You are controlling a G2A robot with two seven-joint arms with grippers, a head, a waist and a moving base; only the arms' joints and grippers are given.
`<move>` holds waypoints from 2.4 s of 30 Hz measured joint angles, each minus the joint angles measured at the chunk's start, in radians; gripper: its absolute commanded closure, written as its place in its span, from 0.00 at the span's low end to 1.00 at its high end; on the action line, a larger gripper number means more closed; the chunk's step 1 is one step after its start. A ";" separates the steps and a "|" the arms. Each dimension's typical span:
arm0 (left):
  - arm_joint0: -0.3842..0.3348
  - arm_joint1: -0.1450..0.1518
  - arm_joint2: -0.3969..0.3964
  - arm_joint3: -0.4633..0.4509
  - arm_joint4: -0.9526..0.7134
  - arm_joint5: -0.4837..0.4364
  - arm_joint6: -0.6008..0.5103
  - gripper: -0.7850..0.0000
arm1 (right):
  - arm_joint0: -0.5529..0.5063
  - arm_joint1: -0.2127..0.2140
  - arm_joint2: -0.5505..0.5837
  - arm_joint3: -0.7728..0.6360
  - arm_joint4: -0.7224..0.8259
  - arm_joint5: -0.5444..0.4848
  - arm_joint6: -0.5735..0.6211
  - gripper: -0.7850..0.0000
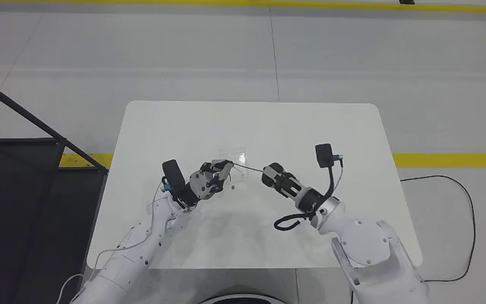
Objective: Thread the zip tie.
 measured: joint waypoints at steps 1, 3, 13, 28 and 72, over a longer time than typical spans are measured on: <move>0.000 0.000 0.000 0.000 0.000 0.000 0.000 1.00 | -0.004 0.000 0.003 -0.001 0.002 -0.004 0.000 1.00; 0.000 0.000 0.000 0.000 0.000 0.000 0.000 1.00 | -0.009 0.001 0.006 -0.003 0.003 -0.009 0.000 1.00; 0.000 0.000 0.000 0.000 0.000 0.000 0.000 1.00 | -0.007 0.001 0.003 -0.003 -0.003 -0.006 0.004 1.00; 0.000 0.000 0.000 0.000 0.000 0.000 0.000 1.00 | 0.010 -0.001 -0.001 0.002 0.005 0.018 0.003 1.00; 0.000 0.000 0.000 0.000 0.000 0.000 0.000 1.00 | -0.004 0.002 0.005 -0.003 0.005 -0.001 0.003 1.00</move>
